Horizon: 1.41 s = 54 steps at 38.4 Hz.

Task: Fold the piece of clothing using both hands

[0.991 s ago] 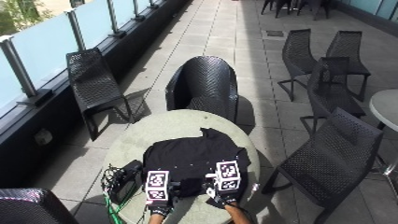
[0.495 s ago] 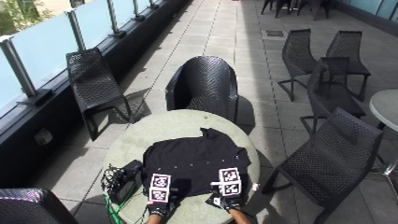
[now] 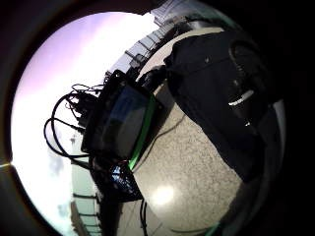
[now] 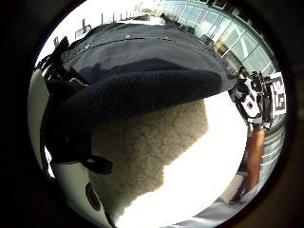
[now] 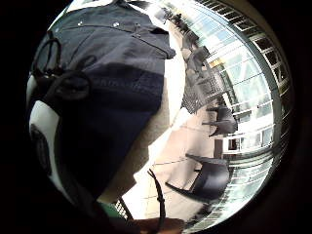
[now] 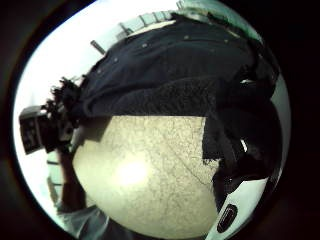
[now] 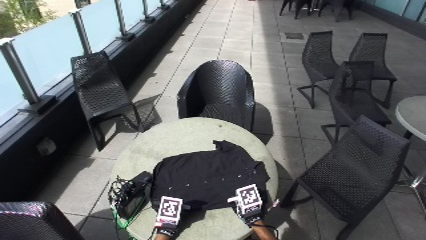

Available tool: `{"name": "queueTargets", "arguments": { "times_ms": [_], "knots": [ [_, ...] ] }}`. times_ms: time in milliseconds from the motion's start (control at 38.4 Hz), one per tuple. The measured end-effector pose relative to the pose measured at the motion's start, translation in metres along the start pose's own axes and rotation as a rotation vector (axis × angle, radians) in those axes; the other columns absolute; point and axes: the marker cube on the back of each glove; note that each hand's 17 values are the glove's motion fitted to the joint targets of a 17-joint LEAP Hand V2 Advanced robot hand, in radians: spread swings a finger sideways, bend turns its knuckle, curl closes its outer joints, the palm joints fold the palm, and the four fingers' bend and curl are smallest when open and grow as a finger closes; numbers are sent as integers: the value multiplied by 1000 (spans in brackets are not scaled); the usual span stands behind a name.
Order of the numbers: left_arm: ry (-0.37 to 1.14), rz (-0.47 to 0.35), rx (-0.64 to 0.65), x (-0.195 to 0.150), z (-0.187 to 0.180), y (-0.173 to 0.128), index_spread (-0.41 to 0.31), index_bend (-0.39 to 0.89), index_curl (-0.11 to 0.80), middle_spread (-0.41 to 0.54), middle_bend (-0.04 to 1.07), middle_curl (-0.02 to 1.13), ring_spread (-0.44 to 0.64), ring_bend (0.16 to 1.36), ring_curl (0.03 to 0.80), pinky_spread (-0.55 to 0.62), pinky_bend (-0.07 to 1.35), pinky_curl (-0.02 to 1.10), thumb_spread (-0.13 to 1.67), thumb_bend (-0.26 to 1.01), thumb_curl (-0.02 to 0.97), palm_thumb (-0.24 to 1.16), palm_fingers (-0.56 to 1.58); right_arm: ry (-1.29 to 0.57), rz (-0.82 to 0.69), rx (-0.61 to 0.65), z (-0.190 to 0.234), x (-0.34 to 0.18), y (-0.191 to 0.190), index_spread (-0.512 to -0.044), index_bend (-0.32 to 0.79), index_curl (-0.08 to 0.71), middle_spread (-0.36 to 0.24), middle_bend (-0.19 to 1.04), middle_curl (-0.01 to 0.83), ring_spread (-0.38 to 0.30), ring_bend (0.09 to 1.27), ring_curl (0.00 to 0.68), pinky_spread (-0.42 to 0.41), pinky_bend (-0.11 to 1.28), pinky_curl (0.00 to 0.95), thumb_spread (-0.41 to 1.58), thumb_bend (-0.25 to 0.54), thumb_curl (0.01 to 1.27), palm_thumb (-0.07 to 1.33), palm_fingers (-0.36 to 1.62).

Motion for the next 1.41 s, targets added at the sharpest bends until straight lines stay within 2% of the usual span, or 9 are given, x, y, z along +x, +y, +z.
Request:
{"name": "queueTargets", "arguments": {
  "times_ms": [104, 287, 443, 652, 860, 939, 1147, 1304, 1408],
  "knots": [
    [114, 28, -139, -2, -23, 28, -274, 283, 337, -266, 277, 405, -285, 640, 334, -51, 222, 334, 1274, 138, 318, 601, 1133, -4, -85, -68, -32, 5, 22, -316, 227, 306, -187, 269, 369, -213, 476, 305, -79, 435, 317, 1194, 148, 306, 798, 1091],
    [336, 214, -536, -12, -81, 66, -309, 238, 364, -324, 332, 442, -345, 649, 360, -123, 176, 345, 1239, 123, 337, 656, 1219, -153, -266, -508, -123, 17, 60, -312, 150, 328, -243, 324, 406, -279, 561, 364, -173, 441, 347, 1171, 188, 324, 937, 1264],
    [386, 331, -671, -24, -120, 37, -310, 186, 379, -343, 362, 457, -366, 660, 375, -151, 177, 351, 1206, 100, 347, 688, 1226, -235, -299, -608, -171, 33, 14, -310, 130, 328, -255, 368, 428, -283, 645, 396, -235, 432, 355, 1113, 151, 319, 953, 1347],
    [262, 167, -677, -44, -115, -61, -300, 153, 381, -360, 418, 476, -379, 659, 387, -174, 185, 366, 1180, 67, 353, 720, 1231, -216, -118, -520, -169, 43, -104, -308, 149, 338, -252, 413, 447, -275, 709, 421, -290, 455, 366, 1048, 93, 316, 960, 1372],
    [258, -41, -811, -53, -13, -133, -312, 185, 399, -371, 467, 492, -381, 633, 390, -196, 175, 374, 1187, 33, 351, 732, 1254, -90, 88, -662, -171, 23, -142, -311, 167, 355, -248, 467, 468, -256, 761, 445, -303, 440, 368, 1025, 44, 307, 965, 1366],
    [237, -77, -866, -49, -4, -134, -318, 191, 410, -374, 483, 497, -383, 628, 392, -200, 172, 374, 1197, 24, 348, 737, 1258, -81, 107, -671, -145, 18, -154, -312, 168, 362, -248, 481, 473, -252, 766, 450, -303, 437, 368, 1026, 32, 305, 970, 1361],
    [164, -98, -971, -36, -66, -102, -329, 214, 442, -373, 518, 507, -380, 623, 400, -187, 142, 364, 1228, 1, 336, 747, 1242, -122, 117, -692, -115, 12, -152, -317, 178, 381, -247, 497, 478, -250, 772, 453, -292, 419, 367, 1032, 0, 299, 985, 1353],
    [174, -137, -855, -42, -57, -105, -338, 235, 464, -375, 545, 514, -380, 633, 408, -162, 117, 342, 1248, -9, 323, 747, 1218, -243, 226, -516, -134, 33, -141, -319, 176, 395, -247, 514, 481, -250, 766, 453, -288, 408, 366, 1003, -25, 297, 969, 1355],
    [170, -163, -639, -49, 6, -113, -300, 140, 444, -349, 483, 499, -361, 643, 413, -104, 147, 341, 1256, -10, 317, 748, 1040, -585, 350, -290, -163, 55, -111, -321, 122, 376, -247, 482, 473, -255, 717, 438, -235, 434, 373, 964, -73, 280, 834, 1180]
  ]
}}
